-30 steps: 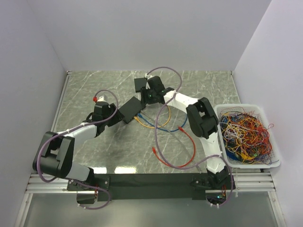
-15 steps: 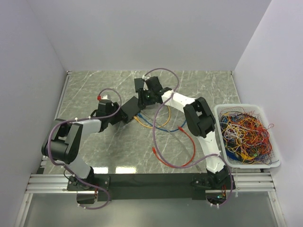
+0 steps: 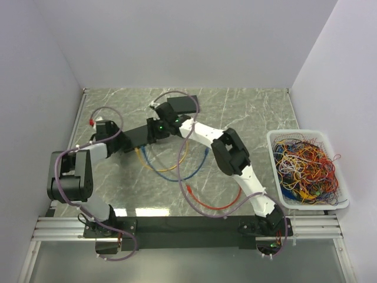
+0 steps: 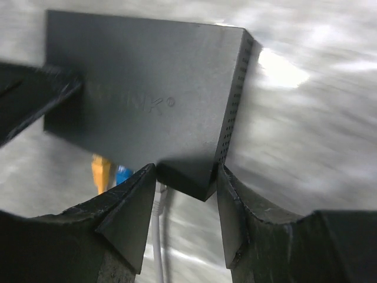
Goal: Insert the plug into the switch port
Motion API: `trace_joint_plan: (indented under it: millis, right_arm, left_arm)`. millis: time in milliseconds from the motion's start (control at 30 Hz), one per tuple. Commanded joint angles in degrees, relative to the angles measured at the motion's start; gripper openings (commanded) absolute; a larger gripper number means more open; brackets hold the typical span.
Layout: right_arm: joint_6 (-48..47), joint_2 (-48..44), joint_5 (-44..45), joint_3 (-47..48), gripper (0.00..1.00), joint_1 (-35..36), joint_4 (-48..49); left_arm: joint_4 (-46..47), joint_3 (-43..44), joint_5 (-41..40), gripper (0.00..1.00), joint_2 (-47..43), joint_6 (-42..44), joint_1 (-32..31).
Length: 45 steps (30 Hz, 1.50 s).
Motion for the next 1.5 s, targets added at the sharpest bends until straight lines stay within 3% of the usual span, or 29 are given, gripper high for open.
trace_joint_plan:
  millis: [0,233,433,867,1133,1367,1467]
  right_arm:
    - [7.2,4.5,-13.6,6.9,0.52,6.1,3.1]
    - [13.4,8.0,-25.2,11.8,0.53,8.8,13.9]
    - [14.2,9.4,-30.0,14.4,0.57,10.8,19.4]
    - [-4.1,-14.0,1.6,-5.5,0.66,5.7,3.8]
    - [-2.5,-30.2,22.3,-21.0,0.67,5.0,-5.2]
    - [1.2,-40.7,25.2,-41.5,0.63,9.5,-9.5]
    - [3.6,-41.5,26.9,-45.6,0.61,13.5,-11.4]
  left_arm:
    - [-3.6,3.2,3.3,0.56,-2.6,1.1,2.5]
    - [-7.4,6.3,3.7,0.56,-3.7,3.3,11.7]
    - [-7.2,9.0,0.2,0.56,-4.0,3.7,13.1]
    - [-4.1,4.3,-4.7,0.6,-14.4,2.0,13.1]
    - [-2.6,0.6,-2.6,0.59,-21.2,-0.3,12.4]
    - [-4.0,-1.5,-4.0,0.59,-25.0,0.1,1.7]
    - [-3.7,-3.1,-3.6,0.58,-26.0,-0.3,-0.7]
